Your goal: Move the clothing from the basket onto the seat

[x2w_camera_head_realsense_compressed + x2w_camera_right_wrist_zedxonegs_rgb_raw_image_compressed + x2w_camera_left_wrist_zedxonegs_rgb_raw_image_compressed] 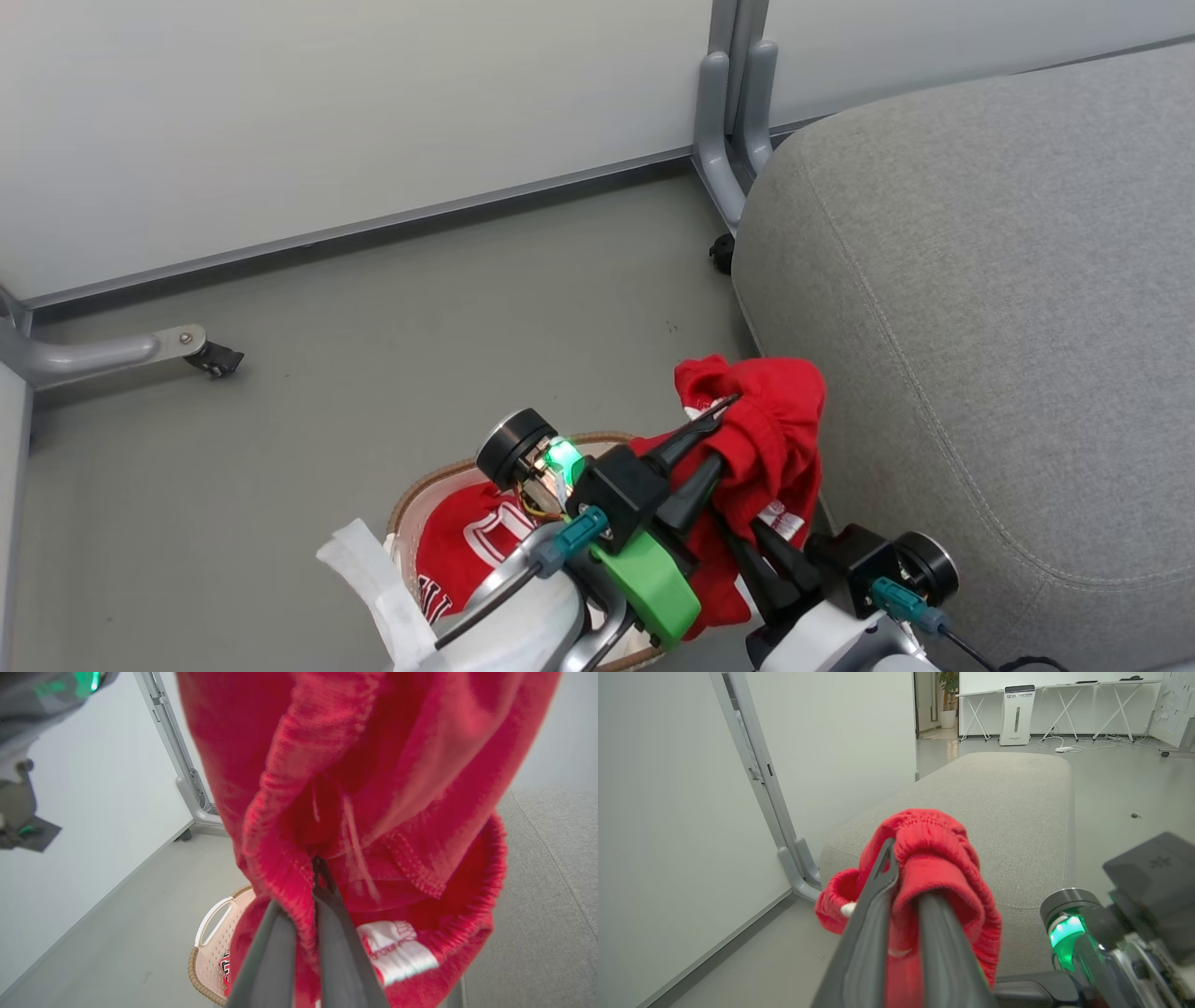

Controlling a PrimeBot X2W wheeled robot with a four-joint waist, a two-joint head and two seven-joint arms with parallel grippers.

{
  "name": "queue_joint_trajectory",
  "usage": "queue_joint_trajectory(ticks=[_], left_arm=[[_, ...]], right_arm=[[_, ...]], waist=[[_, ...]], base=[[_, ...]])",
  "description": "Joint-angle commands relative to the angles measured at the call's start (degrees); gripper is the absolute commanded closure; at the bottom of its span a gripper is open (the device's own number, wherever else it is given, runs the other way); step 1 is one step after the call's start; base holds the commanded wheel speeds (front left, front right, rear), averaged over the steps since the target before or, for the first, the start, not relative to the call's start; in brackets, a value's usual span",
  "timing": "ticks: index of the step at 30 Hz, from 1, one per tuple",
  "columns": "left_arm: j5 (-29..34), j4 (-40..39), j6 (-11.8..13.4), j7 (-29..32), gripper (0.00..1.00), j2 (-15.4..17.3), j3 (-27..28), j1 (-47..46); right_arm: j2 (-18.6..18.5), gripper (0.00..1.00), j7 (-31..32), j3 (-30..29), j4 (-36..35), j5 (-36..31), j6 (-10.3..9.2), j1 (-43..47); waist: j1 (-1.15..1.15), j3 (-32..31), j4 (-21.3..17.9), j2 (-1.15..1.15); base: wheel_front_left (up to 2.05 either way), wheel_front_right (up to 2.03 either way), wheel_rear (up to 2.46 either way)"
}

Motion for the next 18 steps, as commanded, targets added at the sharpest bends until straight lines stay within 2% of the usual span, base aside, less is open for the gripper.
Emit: queue_joint_trajectory(ticks=[1,3,18], left_arm=[[-0.11,0.19,0.29,0.15,0.72,0.28,0.14,0.47],[-0.34,0.38,0.49,-0.02,0.0,0.37,0.22,0.4],[-0.87,1.44,1.35,-0.2,0.0,1.86,0.22,1.09]], right_arm=[[-0.19,1.0,-0.02,0.16,-0.15,0.07,-0.08,0.42],[-0.2,1.0,-0.02,0.2,-0.22,0.07,-0.08,0.46],[-0.19,1.0,-0.02,-1.39,-1.06,-0.53,-0.08,1.79]], waist=[[0.0,-0.03,-0.03,0.0],[0.0,0.01,-0.08,0.0],[0.0,-0.28,-0.26,0.0]], base=[[0.0,0.0,0.0],[0.0,0.0,0.0],[0.0,0.0,0.0]])
